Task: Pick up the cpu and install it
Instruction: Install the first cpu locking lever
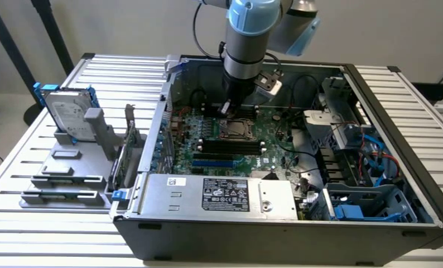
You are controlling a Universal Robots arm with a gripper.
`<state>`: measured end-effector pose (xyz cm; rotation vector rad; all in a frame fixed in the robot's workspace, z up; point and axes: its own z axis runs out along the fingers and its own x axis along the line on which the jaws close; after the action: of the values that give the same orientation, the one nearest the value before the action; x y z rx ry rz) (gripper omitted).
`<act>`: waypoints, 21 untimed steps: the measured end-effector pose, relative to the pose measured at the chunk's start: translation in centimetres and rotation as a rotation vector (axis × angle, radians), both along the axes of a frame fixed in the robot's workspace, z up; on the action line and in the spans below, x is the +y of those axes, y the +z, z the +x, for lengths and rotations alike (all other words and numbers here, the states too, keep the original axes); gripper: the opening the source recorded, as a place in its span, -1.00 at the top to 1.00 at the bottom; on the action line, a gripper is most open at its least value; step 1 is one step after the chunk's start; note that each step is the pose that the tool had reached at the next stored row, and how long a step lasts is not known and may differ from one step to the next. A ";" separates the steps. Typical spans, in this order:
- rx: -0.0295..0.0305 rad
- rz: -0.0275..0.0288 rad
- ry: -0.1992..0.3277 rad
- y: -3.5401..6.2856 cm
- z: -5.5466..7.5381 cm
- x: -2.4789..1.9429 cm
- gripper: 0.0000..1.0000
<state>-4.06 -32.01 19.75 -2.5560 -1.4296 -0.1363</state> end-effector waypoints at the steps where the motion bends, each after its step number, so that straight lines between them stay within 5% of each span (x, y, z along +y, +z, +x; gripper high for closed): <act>1: -0.0002 0.0005 0.000 0.07 -0.1 -0.01 0.79; 21: 0.0006 -0.0008 0.000 0.85 -1.1 0.33 0.79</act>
<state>-5.15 -31.69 20.61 -2.5565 -1.4296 -0.1350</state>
